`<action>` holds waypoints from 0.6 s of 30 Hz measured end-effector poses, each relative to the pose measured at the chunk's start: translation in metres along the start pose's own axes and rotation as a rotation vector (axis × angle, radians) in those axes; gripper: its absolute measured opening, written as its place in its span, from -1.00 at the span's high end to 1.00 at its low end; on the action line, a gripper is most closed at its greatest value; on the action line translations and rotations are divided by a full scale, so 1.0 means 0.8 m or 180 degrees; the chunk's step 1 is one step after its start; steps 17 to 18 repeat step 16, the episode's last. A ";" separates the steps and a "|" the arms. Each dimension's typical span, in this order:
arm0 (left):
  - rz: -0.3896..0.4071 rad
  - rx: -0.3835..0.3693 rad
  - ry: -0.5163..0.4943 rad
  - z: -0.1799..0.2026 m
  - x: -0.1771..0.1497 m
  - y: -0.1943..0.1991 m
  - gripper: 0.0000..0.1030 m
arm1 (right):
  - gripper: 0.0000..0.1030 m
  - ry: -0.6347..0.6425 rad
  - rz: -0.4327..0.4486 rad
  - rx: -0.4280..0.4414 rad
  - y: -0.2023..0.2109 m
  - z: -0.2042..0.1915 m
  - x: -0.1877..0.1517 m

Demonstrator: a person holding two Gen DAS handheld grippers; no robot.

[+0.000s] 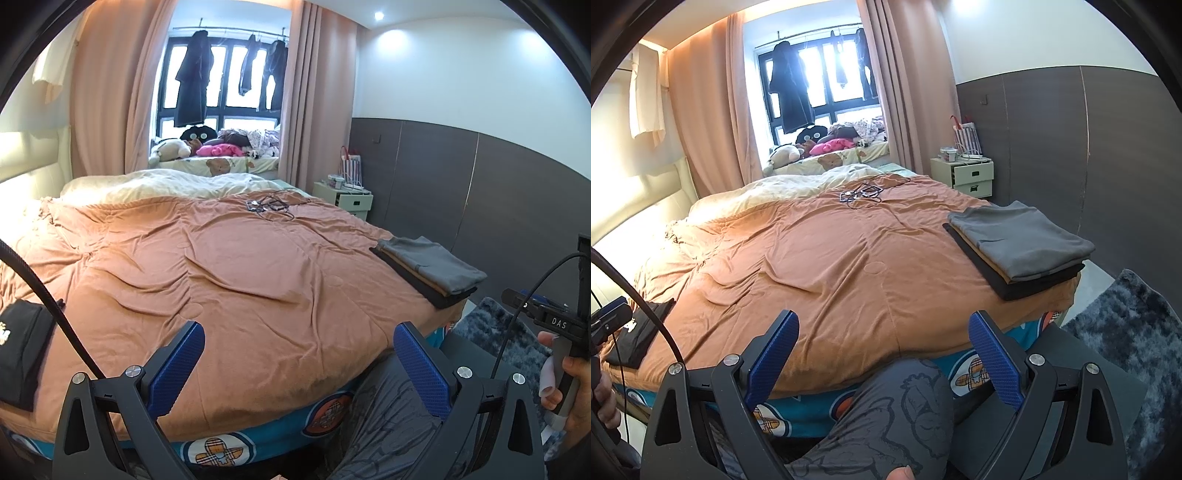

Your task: Fold small clothes

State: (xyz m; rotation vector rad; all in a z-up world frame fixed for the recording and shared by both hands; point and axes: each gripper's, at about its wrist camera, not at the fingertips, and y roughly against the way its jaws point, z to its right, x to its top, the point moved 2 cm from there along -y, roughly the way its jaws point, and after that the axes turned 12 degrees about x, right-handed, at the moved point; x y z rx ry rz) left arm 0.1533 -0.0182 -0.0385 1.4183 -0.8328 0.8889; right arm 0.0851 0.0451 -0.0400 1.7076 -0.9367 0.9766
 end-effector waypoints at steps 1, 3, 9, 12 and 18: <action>-0.0003 0.0001 0.0000 -0.002 0.000 0.000 -0.99 | -0.80 -0.0005 0.0000 0.0002 0.000 0.001 0.000; -0.0008 0.0012 -0.0001 -0.003 0.001 -0.001 -0.99 | -0.80 -0.0009 -0.0006 -0.0002 0.000 0.001 -0.001; -0.0055 0.0023 -0.0058 -0.002 -0.001 -0.007 -0.99 | -0.80 -0.0007 -0.0015 -0.0024 0.000 0.001 -0.002; -0.0065 0.0009 -0.0061 -0.003 -0.002 -0.007 -0.99 | -0.80 -0.0013 -0.0026 -0.0023 -0.001 0.001 -0.002; -0.0056 0.0013 -0.0064 -0.005 -0.001 -0.007 -0.99 | -0.80 -0.0019 -0.0043 -0.0026 -0.003 0.001 -0.002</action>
